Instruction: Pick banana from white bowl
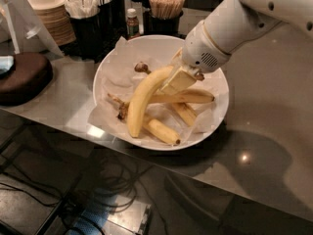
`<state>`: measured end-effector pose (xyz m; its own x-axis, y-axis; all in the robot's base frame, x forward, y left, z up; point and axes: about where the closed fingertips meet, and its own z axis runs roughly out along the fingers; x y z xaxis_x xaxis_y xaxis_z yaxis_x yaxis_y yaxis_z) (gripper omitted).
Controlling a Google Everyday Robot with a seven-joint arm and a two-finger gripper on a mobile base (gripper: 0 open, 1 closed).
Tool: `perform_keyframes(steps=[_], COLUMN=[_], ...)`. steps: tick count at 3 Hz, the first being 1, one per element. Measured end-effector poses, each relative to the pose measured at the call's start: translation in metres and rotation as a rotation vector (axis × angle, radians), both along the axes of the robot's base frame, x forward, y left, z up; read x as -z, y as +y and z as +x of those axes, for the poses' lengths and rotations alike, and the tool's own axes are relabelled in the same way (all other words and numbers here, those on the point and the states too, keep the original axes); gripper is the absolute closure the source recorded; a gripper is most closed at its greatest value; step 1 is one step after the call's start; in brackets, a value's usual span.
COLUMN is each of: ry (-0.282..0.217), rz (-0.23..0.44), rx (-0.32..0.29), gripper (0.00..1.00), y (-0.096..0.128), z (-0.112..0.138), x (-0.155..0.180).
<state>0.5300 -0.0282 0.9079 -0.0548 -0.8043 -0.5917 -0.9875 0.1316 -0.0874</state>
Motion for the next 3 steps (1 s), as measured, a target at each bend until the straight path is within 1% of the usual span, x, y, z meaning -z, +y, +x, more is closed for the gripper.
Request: perform_keyframes(steps=[1,2,3], ry=[-0.099,-0.212,-0.212], rz=[-0.059,-0.133,-0.133], rx=[0.077,0.161,0.161], gripper=[1.00,1.00,1.00], y=[-0.005,-0.011,-0.011], z=[-0.019,-0.047,-0.047], x=[-0.047,-0.105,-0.105])
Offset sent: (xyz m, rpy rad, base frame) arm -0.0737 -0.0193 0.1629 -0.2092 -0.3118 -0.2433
